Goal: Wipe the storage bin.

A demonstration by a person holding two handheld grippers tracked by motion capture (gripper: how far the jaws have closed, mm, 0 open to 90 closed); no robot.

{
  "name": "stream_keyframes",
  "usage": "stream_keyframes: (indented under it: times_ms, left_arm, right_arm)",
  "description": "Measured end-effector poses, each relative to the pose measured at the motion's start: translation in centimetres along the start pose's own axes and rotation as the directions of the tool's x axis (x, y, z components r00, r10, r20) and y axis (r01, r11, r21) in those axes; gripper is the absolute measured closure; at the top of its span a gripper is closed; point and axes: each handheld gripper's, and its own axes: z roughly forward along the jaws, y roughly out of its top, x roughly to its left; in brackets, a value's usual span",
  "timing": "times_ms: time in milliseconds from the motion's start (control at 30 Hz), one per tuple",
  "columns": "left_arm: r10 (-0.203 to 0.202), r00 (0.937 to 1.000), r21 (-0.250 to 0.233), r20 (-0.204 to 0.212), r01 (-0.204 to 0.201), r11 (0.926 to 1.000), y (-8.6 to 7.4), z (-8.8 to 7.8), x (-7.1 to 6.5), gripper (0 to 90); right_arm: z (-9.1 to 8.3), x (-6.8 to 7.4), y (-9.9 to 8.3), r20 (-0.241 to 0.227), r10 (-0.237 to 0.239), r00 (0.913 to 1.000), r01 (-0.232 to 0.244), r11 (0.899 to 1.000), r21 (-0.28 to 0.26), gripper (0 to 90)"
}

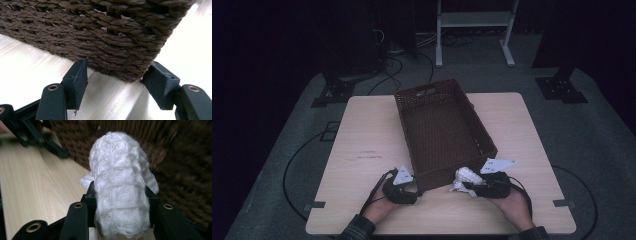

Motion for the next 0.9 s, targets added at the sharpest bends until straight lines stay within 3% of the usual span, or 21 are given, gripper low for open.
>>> stream_keyframes:
  times_ms: [367,533,733,900]
  left_arm:
    - [0.0,1.0,0.0,0.0,0.0,1.0,0.0,0.0,0.0,36.2]
    - [0.001,1.0,0.001,0.0,-0.001,1.0,0.0,0.0,0.0,36.2]
    - [0.0,1.0,0.0,0.0,0.0,1.0,0.0,0.0,0.0,36.2]
    - [0.0,1.0,0.0,0.0,0.0,1.0,0.0,0.0,0.0,36.2]
  right_arm:
    - [-2.3,0.3,1.6,-0.005,-0.007,1.0,0.006,0.995,-0.103,60.4]
    - [-2.6,0.3,2.1,-0.01,-0.003,0.9999,0.002,0.994,-0.11,60.6]
    - [-3.5,1.0,3.3,-0.027,-0.033,0.9991,0.028,0.986,-0.167,60.4]
    - [-3.0,1.0,3.5,-0.018,-0.043,0.9989,0.04,0.988,-0.15,60.3]
